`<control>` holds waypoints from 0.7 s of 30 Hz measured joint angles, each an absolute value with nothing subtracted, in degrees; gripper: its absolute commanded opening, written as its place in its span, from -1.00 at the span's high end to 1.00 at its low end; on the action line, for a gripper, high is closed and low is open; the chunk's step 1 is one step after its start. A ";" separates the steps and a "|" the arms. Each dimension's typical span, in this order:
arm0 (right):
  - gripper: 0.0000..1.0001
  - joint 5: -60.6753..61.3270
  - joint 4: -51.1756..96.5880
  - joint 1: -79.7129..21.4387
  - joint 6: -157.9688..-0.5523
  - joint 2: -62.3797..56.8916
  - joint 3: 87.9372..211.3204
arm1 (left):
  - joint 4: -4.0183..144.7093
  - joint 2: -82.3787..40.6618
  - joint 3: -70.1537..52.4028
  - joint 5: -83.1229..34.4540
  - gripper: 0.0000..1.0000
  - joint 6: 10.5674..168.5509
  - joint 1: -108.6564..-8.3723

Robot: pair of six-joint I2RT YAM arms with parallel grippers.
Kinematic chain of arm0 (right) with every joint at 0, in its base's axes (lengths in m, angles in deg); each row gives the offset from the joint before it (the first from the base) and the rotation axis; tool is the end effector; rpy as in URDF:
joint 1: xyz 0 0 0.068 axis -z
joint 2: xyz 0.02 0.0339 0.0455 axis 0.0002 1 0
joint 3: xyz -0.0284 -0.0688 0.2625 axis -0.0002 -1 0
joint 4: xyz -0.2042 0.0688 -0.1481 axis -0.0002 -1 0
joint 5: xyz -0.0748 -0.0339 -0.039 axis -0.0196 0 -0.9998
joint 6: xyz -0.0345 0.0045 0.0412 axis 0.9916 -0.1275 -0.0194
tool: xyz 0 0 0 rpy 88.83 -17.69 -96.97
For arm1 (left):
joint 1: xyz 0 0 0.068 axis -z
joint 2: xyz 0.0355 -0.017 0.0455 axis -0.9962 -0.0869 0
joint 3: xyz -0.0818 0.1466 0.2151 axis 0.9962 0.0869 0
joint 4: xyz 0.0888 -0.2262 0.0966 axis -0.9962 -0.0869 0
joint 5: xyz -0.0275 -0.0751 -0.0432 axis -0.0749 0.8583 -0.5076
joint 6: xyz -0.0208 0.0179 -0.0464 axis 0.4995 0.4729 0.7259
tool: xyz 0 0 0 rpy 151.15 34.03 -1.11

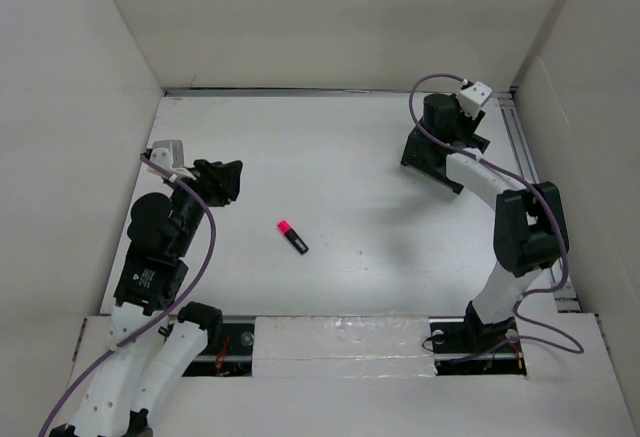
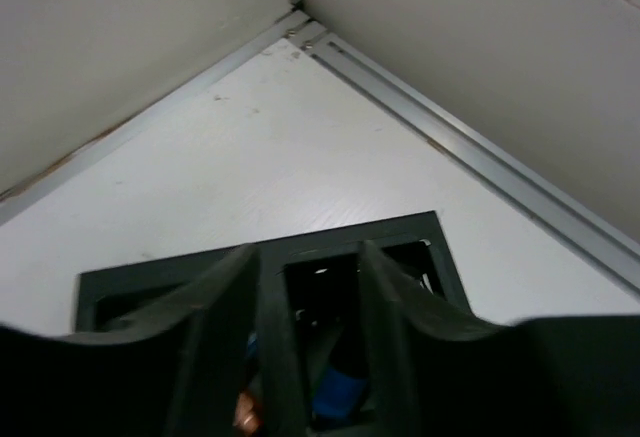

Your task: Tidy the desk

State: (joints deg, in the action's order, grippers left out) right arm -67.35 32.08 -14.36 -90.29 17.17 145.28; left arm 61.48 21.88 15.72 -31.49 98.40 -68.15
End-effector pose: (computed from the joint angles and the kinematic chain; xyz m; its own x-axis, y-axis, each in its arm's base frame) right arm 0.3938 0.0688 0.2706 -0.1272 0.1254 -0.9839 0.7344 0.6787 -0.0085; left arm 0.1219 -0.0376 0.3926 0.0194 -0.3704 -0.9287 0.3362 0.8772 -0.3428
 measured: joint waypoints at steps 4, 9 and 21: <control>0.98 -62.49 31.09 -19.23 -91.12 12.82 145.28 | 61.46 21.58 15.72 -31.62 0.11 98.40 -68.15; 1.00 -46.08 36.89 -30.71 -93.64 6.89 141.02 | 61.26 21.55 15.72 -33.48 0.11 98.36 -68.15; -0.27 -27.19 34.13 -55.54 -89.85 26.45 145.00 | 60.93 22.73 15.72 -36.54 -0.19 98.34 -68.15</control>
State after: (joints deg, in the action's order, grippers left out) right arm -27.19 34.13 -55.54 -89.85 26.45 145.00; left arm 60.93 22.73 15.72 -36.54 98.34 -68.15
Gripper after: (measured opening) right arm 0.587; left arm 0.588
